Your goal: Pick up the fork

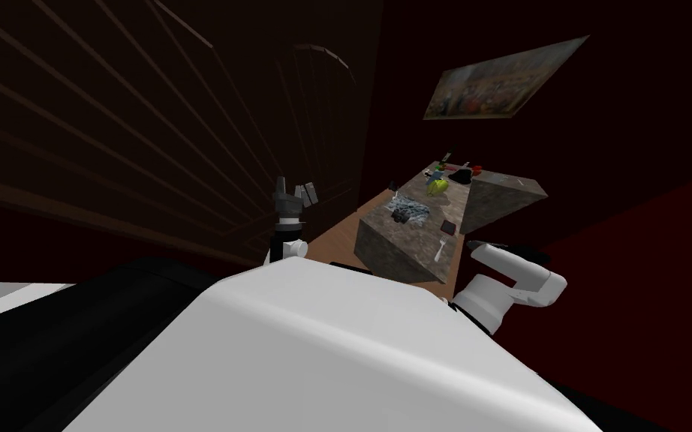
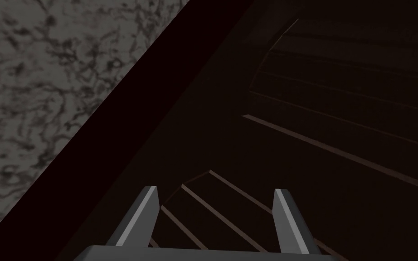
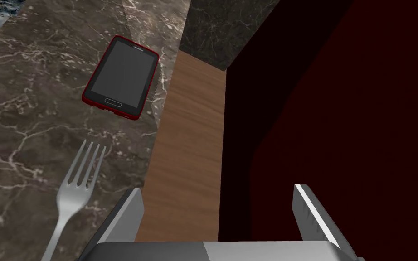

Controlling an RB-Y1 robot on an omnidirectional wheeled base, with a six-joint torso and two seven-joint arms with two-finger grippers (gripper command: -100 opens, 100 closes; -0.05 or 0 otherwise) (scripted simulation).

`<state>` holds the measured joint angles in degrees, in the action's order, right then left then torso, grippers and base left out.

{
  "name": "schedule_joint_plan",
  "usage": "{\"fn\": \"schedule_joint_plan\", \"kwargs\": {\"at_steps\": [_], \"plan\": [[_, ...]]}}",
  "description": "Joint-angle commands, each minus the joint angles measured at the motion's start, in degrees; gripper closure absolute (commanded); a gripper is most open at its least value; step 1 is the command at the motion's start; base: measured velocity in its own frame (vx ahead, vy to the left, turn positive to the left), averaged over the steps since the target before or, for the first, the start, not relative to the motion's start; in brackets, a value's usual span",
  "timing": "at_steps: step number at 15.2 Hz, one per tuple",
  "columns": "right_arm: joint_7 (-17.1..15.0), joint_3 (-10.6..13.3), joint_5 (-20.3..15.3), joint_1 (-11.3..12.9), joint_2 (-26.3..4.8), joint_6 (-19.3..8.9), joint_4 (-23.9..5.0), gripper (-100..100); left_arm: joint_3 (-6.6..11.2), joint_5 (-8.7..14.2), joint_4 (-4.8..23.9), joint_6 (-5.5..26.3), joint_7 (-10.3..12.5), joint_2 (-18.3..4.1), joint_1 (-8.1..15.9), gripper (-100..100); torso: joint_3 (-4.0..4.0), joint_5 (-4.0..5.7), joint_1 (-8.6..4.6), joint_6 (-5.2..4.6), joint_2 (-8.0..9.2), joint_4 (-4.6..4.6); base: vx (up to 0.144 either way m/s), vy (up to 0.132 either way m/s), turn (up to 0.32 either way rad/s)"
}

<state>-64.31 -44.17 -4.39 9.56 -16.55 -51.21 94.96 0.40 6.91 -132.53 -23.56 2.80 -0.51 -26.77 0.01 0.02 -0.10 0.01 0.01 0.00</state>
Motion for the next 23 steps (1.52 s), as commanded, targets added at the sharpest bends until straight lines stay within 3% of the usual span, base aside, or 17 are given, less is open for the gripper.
{"fn": "schedule_joint_plan", "kwargs": {"at_steps": [1,2,4,5,7,8,10,12,13,14,18,19,23], "plan": [[-1.7,-0.4,-0.1,0.7,-0.2,-2.6,-0.7,-100,0.0,0.0,0.0,0.0,0.0,0.0,0.0,0,0.0,0.0,0.0,0.0,0.0,0.0,0.004,-0.02,0.055],[-3.8,-1.5,-0.4,2.2,-0.4,-4.0,-2.4,-100,0.0,0.0,0.0,0.0,0.0,0.0,0.0,0,0.0,0.0,0.0,-0.02,0.0,0.0,0.004,-0.022,0.151],[-4.7,-1.5,-0.4,2.2,-0.4,-6.1,-2.4,-100,0.0,0.0,0.0,0.0,0.0,0.0,0.0,0,0.0,0.0,-0.01,0.0,0.0,0.0,0.002,-0.027,0.098],[-6.8,-2.5,-0.7,3.7,-0.6,-7.6,-4.1,-100,0.0,0.0,0.0,0.0,0.0,0.0,0.0,0,0.0,0.01,-0.02,-0.03,0.01,0.0,0.003,-0.027,0.108],[-7.6,-2.5,-0.7,3.7,-0.6,-9.4,-4.1,-100,0.0,0.0,0.0,0.0,0.0,0.0,0.0,0,0.0,0.01,-0.03,-0.01,0.0,0.0,0.002,-0.031,0.097],[-9.7,-3.4,-1.0,5.0,-0.9,-10.9,-5.8,-100,0.0,0.0,0.0,0.0,0.0,0.0,0.0,0,0.01,0.01,-0.03,-0.03,0.01,0.0,0.0,-0.035,0.121],[-10.4,-3.4,-1.0,5.0,-0.9,-12.6,-5.8,-100,0.0,0.0,0.0,0.0,0.0,0.0,0.0,0,0.01,0.01,-0.06,-0.01,0.02,0.0,-0.003,-0.037,0.087],[-13.0,-4.2,-1.3,6.3,-1.1,-15.6,-7.4,-100,0.0,0.0,0.0,0.0,0.0,0.0,0.0,0,0.02,0.01,-0.05,0.0,0.03,-0.01,-0.007,-0.034,0.122],[-13.0,-4.2,-1.3,6.3,-1.1,-15.6,-7.4,-100,0.0,0.0,0.0,0.0,0.0,0.0,0.0,0,0.02,0.01,-0.05,0.0,0.03,-0.01,-0.002,-0.031,0.053],[-15.3,-4.9,-1.5,7.5,-1.4,-17.7,-8.9,-100,0.0,0.0,0.0,0.0,0.0,0.0,0.0,0,0.02,0.01,-0.04,-0.03,0.03,0.0,-0.003,-0.039,0.072],[-17.9,-5.6,-1.8,8.6,-1.6,-21.2,-10.3,-100,0.0,0.0,0.0,0.0,0.0,0.0,0.0,0,0.02,0.03,-0.12,-0.01,0.03,-0.01,-0.007,-0.048,0.114],[-20.0,-6.2,-2.0,9.6,-1.8,-23.1,-11.7,-100,0.01,0.0,0.0,0.0,0.0,0.0,0.0,0,0.02,0.03,-0.09,-0.04,0.04,-0.01,-0.005,-0.038,0.049],[-23.8,-7.1,-2.4,11.4,-2.2,-27.4,-14.0,-100,0.0,0.0,0.0,0.0,0.0,0.0,0.0,0,0.03,0.03,-0.12,-0.02,0.06,-0.01,-0.013,-0.052,0.105]]}}
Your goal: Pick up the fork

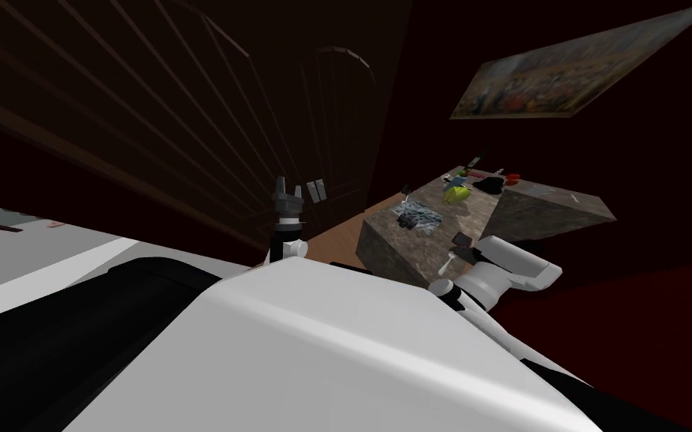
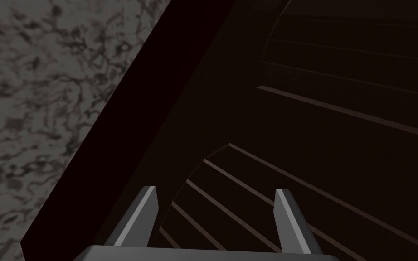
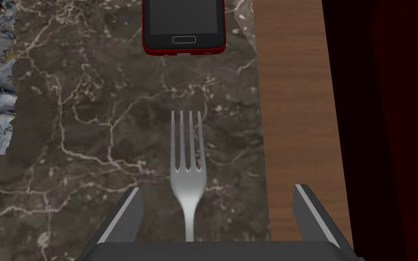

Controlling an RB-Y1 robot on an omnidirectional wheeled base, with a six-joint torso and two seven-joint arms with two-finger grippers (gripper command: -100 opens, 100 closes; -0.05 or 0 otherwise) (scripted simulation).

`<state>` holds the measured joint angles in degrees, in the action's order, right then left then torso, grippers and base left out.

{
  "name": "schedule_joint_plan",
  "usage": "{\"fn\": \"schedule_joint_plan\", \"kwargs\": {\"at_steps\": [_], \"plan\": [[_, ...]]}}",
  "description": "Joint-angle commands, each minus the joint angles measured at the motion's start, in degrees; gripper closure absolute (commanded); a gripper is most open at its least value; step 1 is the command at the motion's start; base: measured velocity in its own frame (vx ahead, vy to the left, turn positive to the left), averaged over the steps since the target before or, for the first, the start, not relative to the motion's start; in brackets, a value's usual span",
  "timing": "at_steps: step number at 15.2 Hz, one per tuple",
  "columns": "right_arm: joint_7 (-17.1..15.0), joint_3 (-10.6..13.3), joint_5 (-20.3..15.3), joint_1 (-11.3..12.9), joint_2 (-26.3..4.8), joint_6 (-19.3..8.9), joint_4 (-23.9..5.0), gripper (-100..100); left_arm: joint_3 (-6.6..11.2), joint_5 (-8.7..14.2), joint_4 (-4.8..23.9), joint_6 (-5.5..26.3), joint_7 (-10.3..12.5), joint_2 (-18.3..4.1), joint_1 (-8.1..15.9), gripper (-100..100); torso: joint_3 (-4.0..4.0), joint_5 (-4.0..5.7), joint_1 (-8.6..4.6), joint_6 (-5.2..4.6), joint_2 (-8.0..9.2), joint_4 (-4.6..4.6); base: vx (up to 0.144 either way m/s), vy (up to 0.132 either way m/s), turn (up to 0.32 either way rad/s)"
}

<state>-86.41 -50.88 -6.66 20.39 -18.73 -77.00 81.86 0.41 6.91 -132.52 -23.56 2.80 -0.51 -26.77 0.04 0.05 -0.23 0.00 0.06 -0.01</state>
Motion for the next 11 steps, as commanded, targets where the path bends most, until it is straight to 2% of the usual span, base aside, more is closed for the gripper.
{"fn": "schedule_joint_plan", "kwargs": {"at_steps": [1,2,3,5,6,8,9,10,11], "plan": [[-1.7,-0.4,-0.1,0.5,-0.1,-2.2,-0.9,-100,0.0,0.0,0.0,0.0,0.0,0.0,0.0,0,0.0,0.0,0.0,0.0,0.0,0.0,-0.008,-0.052,0.086],[-3.2,-0.7,-0.2,1.2,-0.2,-3.9,-1.8,-100,0.0,0.0,0.0,0.0,0.0,0.0,0.0,0,0.0,0.01,0.01,-0.01,-0.01,0.0,-0.004,-0.048,0.1],[-3.2,-0.7,-0.2,1.2,-0.2,-3.9,-1.8,-100,0.0,0.0,0.0,0.0,0.0,0.0,0.0,0,-0.01,0.01,0.01,0.0,-0.02,0.01,-0.024,-0.027,0.084],[-5.6,-1.2,-0.5,2.4,-0.4,-6.6,-3.3,-100,0.0,0.0,0.0,0.0,0.0,0.0,0.0,0,0.01,-0.01,0.1,-0.01,0.03,0.0,-0.027,-0.03,0.091],[-5.6,-1.2,-0.5,2.4,-0.4,-6.6,-3.3,-100,0.0,0.0,0.0,0.0,0.0,0.0,0.0,0,0.02,-0.02,0.09,0.0,0.05,-0.01,-0.027,-0.031,0.093],[-7.2,-1.5,-0.6,3.1,-0.5,-8.4,-4.2,-100,0.0,0.0,0.0,0.0,0.0,0.0,0.0,0,0.03,-0.02,0.12,-0.01,0.04,-0.01,-0.019,-0.022,0.067],[-6.2,-1.3,-0.6,2.8,-0.4,-7.4,-3.6,-100,0.0,0.0,0.0,0.0,0.0,0.0,0.0,0,0.02,-0.02,0.13,-0.01,0.04,-0.01,-0.011,-0.012,0.032],[-6.2,-1.4,-0.4,2.1,0.2,-5.8,-4.7,-100,0.0,0.0,0.0,0.0,0.0,0.0,0.0,0,0.01,-0.03,0.16,-0.03,0.02,0.0,0.008,0.009,-0.029],[-6.1,-1.4,-0.3,2.0,0.3,-5.4,-4.9,-100,0.0,0.0,0.0,0.0,0.0,0.0,0.0,0,-0.01,-0.03,0.22,-0.04,-0.02,0.01,0.018,0.02,-0.062]]}}
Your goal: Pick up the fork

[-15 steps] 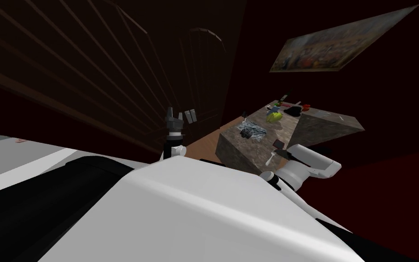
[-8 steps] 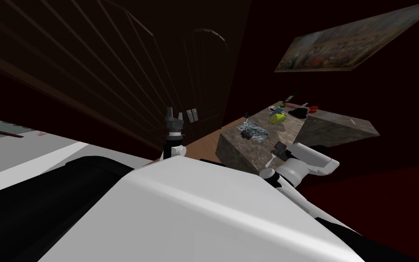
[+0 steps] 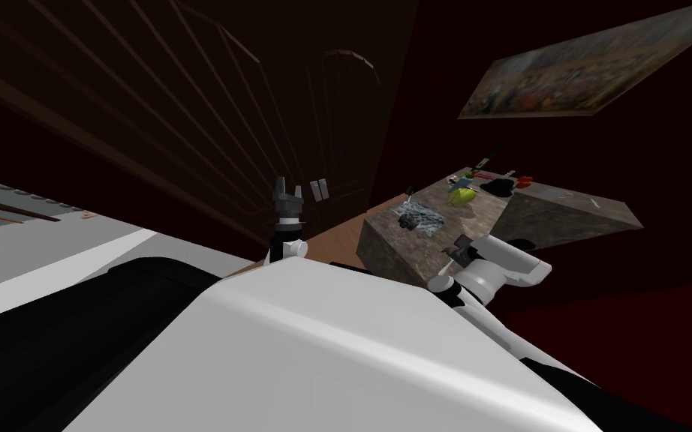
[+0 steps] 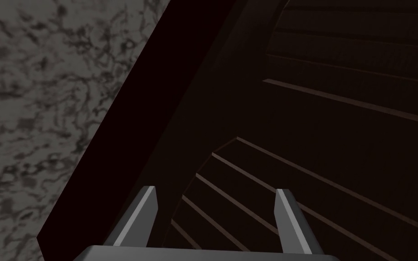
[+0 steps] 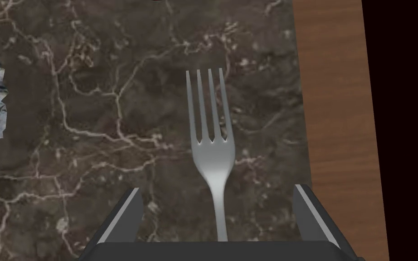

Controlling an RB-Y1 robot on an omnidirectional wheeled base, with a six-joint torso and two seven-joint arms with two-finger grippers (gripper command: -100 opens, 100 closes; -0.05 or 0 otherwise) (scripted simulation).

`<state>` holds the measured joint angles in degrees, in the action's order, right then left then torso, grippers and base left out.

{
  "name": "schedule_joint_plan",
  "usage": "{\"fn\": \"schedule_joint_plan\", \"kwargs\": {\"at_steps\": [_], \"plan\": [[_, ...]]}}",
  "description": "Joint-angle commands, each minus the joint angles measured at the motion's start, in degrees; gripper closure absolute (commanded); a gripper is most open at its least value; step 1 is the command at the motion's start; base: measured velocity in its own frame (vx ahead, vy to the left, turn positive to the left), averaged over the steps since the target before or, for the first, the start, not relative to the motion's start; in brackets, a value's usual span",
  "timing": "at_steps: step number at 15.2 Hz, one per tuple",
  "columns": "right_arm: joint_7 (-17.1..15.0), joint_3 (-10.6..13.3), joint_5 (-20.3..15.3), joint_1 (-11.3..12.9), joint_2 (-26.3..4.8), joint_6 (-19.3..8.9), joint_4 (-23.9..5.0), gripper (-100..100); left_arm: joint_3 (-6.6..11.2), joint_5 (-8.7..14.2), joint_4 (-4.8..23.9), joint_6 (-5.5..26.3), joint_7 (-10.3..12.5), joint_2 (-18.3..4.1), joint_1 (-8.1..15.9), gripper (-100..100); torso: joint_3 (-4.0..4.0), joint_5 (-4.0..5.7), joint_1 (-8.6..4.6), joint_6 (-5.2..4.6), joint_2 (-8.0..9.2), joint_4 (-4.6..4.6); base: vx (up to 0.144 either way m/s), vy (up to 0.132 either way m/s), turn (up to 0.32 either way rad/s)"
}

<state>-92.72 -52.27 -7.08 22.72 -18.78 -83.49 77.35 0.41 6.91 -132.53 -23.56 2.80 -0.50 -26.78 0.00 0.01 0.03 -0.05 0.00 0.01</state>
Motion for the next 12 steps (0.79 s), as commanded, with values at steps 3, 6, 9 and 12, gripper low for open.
{"fn": "schedule_joint_plan", "kwargs": {"at_steps": [3,6,9,12], "plan": [[0.2,0.0,0.1,-0.6,0.6,1.6,-0.7,-100,0.0,0.0,0.0,0.0,0.0,0.0,0.0,0,-0.02,-0.01,0.04,0.0,-0.04,0.01,0.016,0.019,-0.053],[0.3,0.0,0.1,-0.6,0.7,1.8,-0.7,100,0.0,0.0,0.0,0.0,0.0,0.0,0.0,0,0.0,-0.01,-0.01,0.02,0.0,0.0,0.001,0.002,-0.001],[0.0,0.0,0.0,0.1,0.0,0.0,0.2,100,0.0,0.0,0.0,0.0,0.0,0.0,0.0,0,-0.01,0.01,-0.05,-0.02,0.0,0.02,-0.002,-0.006,0.017],[0.0,0.0,0.0,0.1,-0.1,-0.2,0.5,100,0.0,0.0,0.0,0.0,0.0,0.0,0.0,0,0.04,-0.02,-0.13,0.01,0.07,-0.03,-0.02,-0.022,0.066]]}}
